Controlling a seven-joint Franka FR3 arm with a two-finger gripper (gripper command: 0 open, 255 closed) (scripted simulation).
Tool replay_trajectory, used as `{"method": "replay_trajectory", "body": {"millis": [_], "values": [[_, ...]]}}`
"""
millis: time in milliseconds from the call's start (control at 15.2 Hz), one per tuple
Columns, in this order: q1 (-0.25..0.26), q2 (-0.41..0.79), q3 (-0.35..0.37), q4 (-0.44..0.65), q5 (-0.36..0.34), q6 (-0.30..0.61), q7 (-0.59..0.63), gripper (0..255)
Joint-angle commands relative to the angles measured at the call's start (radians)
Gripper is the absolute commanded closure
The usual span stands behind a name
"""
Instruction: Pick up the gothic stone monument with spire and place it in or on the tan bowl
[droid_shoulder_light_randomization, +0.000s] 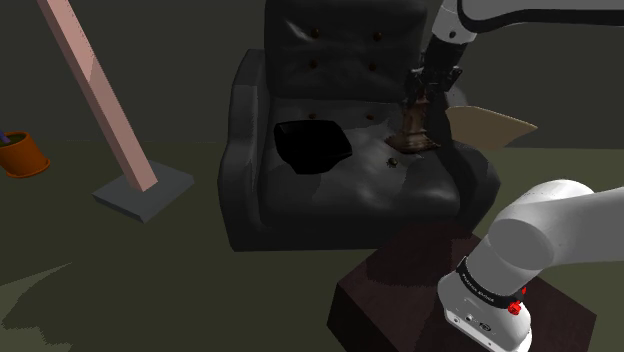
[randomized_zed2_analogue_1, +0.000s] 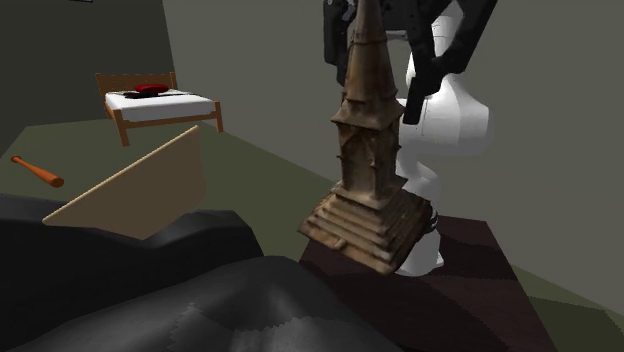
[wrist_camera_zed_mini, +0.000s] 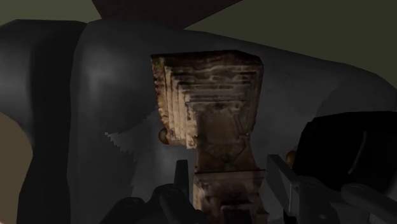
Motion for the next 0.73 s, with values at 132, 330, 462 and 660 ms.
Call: {"method": "replay_trajectory", "body": {"millis": [132,330,462,660], "values": [[0.001,0.012,0.002,0.063,0.002,-0.051,-0.004,255],[-0.007,0.017,-0.020,0.091,-0.008,-0.071,-0.030,255],[-0.023,0.021,-0.065,0.095,-0.031,-0.066,-0.078,255],[-0.044,0.035,-0.132,0.110,-0.063,-0.058,-0.151,255]]}}
